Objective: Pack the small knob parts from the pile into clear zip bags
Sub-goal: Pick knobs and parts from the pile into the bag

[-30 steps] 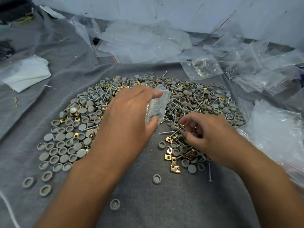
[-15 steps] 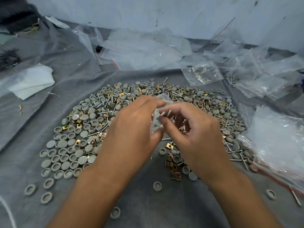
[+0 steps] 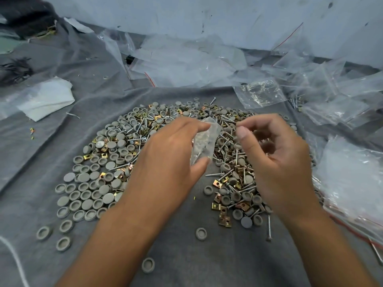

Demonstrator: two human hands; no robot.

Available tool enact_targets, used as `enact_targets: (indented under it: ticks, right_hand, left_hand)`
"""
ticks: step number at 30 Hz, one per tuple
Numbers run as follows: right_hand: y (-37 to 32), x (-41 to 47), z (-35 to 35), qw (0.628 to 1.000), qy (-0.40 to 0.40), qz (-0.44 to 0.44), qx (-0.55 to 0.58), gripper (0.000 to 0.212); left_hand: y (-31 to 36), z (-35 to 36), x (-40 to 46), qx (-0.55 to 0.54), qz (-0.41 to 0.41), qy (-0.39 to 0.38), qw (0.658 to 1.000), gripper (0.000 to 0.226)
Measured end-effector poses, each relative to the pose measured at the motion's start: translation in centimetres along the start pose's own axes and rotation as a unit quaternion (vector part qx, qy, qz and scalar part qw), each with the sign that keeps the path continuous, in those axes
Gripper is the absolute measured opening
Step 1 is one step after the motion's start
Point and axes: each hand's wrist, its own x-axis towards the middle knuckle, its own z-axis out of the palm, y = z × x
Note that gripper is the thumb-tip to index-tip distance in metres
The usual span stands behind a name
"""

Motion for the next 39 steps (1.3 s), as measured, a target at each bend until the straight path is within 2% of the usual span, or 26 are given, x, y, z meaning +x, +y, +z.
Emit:
enact_targets:
  ticks: [2, 5, 7, 14, 19, 21, 24, 27, 29, 31, 34, 39]
  right_hand:
    - [1.0, 0.2, -0.9, 0.994, -0.081, 0.026, -0.064, 0.013]
    - [2.5, -0.2, -1.1, 0.938, -0.253, 0.037, -0.233, 0.024]
    - [2.7, -0.4, -0.8, 0.920, -0.287, 0.045, -0.263, 0.022]
    - [2.3, -0.2, 0.0, 0.876, -0.300, 0.008, -0.378, 0.026]
    - [2.1, -0.3, 0.8, 0.870, -0.287, -0.004, -0.401, 0.017]
    - [2.5, -0.4, 0.8, 0.876, -0.293, 0.006, -0.383, 0.014]
    - [2.6, -0.1, 0.5, 0.913, -0.265, 0.051, -0.305, 0.007]
    - [2.6, 0.2, -0.1, 0.961, -0.182, 0.077, -0.195, 0.008]
    - [2.3, 0.3, -0.7, 0.980, -0.128, 0.072, -0.135, 0.007]
    - [2.2, 0.2, -1.1, 0.977, -0.143, 0.059, -0.146, 0.003]
    - [2.8, 0.0, -1.1, 0.954, -0.189, 0.040, -0.227, 0.006]
    - [3.9, 0.5, -0.8, 0.936, -0.205, 0.044, -0.284, 0.007]
  left_hand:
    - [-0.1, -0.1, 0.1, 0.003, -0.002, 0.004, 1.000, 0.053]
    - [0.0, -0.1, 0.1, 0.007, -0.002, 0.001, 1.000, 0.053]
    - [0.1, -0.1, 0.1, 0.008, -0.002, -0.002, 1.000, 0.053]
    - [0.0, -0.2, 0.1, 0.015, -0.011, -0.004, 1.000, 0.056]
    - [0.0, -0.3, 0.1, 0.016, -0.013, -0.006, 1.000, 0.056]
    - [0.0, -0.3, 0.1, 0.016, -0.013, -0.007, 1.000, 0.056]
    - [0.0, -0.4, 0.1, 0.016, -0.016, -0.008, 1.000, 0.056]
    - [0.0, -0.4, 0.2, 0.016, -0.017, -0.009, 1.000, 0.056]
    - [0.1, -0.3, 0.1, 0.019, -0.019, -0.009, 1.000, 0.056]
    - [0.2, -0.2, 0.1, 0.022, -0.019, -0.011, 1.000, 0.056]
    - [0.2, -0.3, 0.1, 0.023, -0.019, -0.012, 0.999, 0.056]
    - [0.1, -0.4, 0.1, 0.024, -0.019, -0.018, 0.999, 0.057]
